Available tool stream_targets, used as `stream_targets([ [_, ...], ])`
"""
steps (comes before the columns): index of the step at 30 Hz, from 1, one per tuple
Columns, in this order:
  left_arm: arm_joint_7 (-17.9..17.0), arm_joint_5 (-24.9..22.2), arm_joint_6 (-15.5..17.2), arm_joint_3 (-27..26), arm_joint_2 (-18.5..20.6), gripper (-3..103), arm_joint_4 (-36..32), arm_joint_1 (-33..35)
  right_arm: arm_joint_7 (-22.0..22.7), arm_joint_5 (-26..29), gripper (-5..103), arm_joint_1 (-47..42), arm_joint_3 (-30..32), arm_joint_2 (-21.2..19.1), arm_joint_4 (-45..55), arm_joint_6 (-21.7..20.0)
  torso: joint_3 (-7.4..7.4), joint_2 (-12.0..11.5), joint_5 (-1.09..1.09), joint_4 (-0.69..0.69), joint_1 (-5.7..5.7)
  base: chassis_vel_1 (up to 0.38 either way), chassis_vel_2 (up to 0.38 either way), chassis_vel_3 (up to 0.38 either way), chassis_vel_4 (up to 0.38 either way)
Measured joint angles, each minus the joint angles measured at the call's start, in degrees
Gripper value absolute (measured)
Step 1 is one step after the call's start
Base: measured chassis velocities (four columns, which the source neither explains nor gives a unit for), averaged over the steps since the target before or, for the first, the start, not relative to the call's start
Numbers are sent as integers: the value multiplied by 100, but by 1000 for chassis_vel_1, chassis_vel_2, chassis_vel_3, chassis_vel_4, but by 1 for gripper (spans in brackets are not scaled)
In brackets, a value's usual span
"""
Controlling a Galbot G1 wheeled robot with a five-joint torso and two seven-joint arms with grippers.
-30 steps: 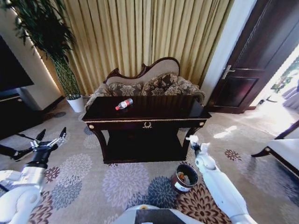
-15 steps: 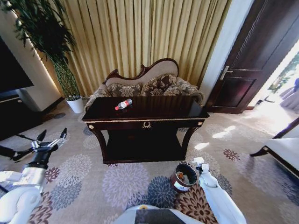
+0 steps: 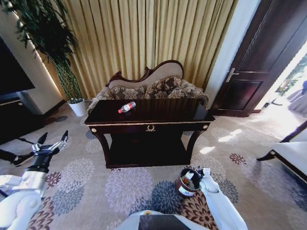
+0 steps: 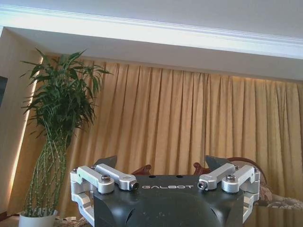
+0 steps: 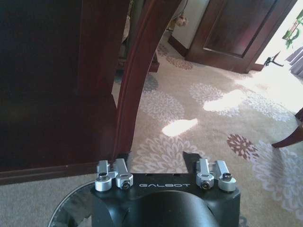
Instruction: Move to the front of the table and place the trash on the table into the trash bin.
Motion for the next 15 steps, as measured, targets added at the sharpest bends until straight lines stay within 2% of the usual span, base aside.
stream_targets([
  [1, 0, 0, 0, 3, -8, 100, -3, -2, 41, 79, 65, -7, 0, -14, 131, 25, 0, 0, 1, -1, 0, 0, 0, 0, 0],
  [2, 0, 0, 0, 3, -8, 100, -3, -2, 41, 79, 65, -7, 0, -14, 131, 25, 0, 0, 1, -1, 0, 0, 0, 0, 0],
  [4, 0, -1, -1, 12, -18, 100, -10, -12, 75, 397, 76, 12, -1, -77, 433, 170, 0, 0, 1, -1, 0, 0, 0, 0, 0],
  [5, -2, 1, -1, 30, -25, 100, -12, -33, 88, 855, 81, 88, -32, -178, 872, 377, 0, 0, 0, -1, 0, 0, 0, 0, 0],
  [6, -2, 1, -1, 30, -25, 100, -12, -33, 88, 855, 81, 88, -32, -178, 872, 377, 0, 0, 0, -1, 0, 0, 0, 0, 0],
  [9, -34, 5, 1, 53, -43, 100, -50, -64, 81, 1807, 96, 248, -163, -442, 2015, 810, 0, 0, -3, 3, 0, 0, 0, 0, 0],
  [10, -34, 5, 1, 53, -43, 100, -50, -64, 81, 1807, 96, 248, -163, -442, 2015, 810, 0, 0, -3, 3, 0, 0, 0, 0, 0],
  [13, -60, 4, 34, 48, -57, 100, -114, -87, 231, 2487, 99, 390, -374, -634, 3056, 1056, 0, 0, -2, 1, 0, 0, 0, 0, 0],
  [15, -74, 1, 66, 41, -66, 100, -139, -99, 297, 2602, 100, 422, -463, -666, 3347, 1068, 0, 0, -2, 0, 0, 0, 0, 0, 0],
])
